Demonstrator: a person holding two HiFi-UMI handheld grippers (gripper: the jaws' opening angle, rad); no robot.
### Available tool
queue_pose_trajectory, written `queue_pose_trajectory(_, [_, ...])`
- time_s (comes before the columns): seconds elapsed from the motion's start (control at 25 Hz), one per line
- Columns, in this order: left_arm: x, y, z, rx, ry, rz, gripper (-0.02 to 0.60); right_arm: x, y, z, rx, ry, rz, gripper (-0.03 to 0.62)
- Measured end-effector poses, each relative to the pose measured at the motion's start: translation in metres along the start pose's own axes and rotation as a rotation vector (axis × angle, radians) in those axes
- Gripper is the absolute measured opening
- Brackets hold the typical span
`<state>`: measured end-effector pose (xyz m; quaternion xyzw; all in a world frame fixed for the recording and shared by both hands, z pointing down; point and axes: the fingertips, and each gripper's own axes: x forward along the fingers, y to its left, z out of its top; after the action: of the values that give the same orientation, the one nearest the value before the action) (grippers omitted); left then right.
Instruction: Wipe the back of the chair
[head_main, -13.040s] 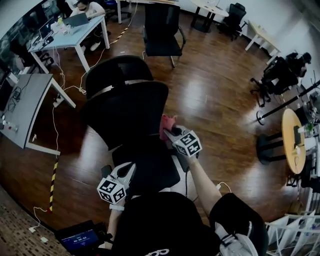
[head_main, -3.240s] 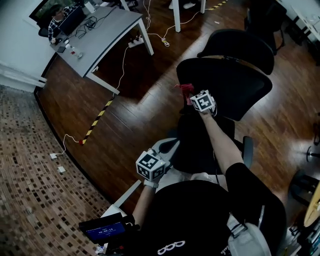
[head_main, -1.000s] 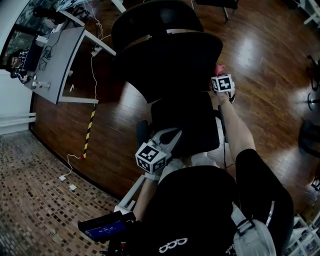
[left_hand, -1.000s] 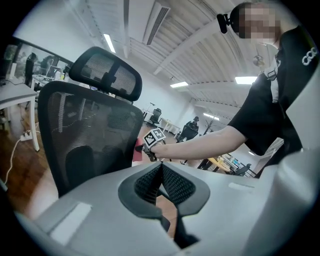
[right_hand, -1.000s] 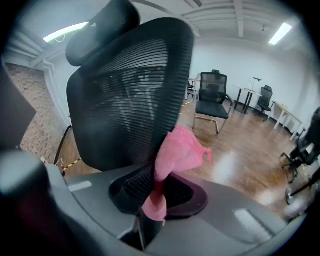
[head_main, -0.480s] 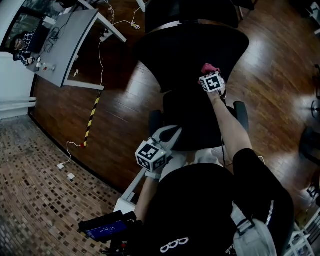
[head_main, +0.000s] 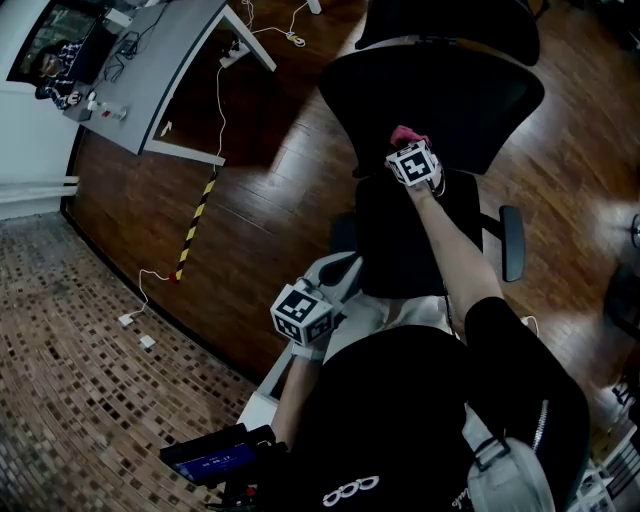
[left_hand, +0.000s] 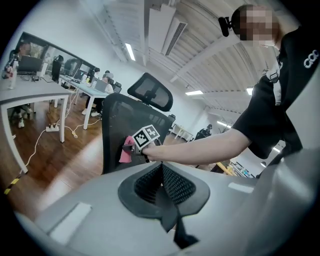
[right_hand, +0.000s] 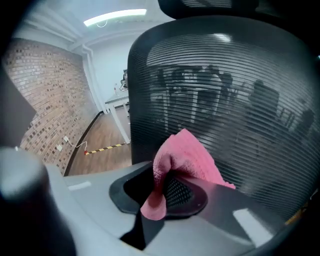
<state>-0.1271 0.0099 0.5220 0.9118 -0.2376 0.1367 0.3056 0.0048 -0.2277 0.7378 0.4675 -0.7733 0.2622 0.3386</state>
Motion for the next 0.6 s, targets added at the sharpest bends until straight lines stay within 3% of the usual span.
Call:
queue_pose_trajectory(0.44, [-0.039,0.038,-0.005,-0.059,-0.017,0.053,-0.015,0.049,0.088,0.035,-0.071,-0.011,0.095,0.048])
queue_pose_trajectory(0.6, [-0.038,0.044,-0.008,-0.072,-0.003,0.062,-0.015,0.061,0.129,0.039,-0.137,-0.006,0.204,0.048])
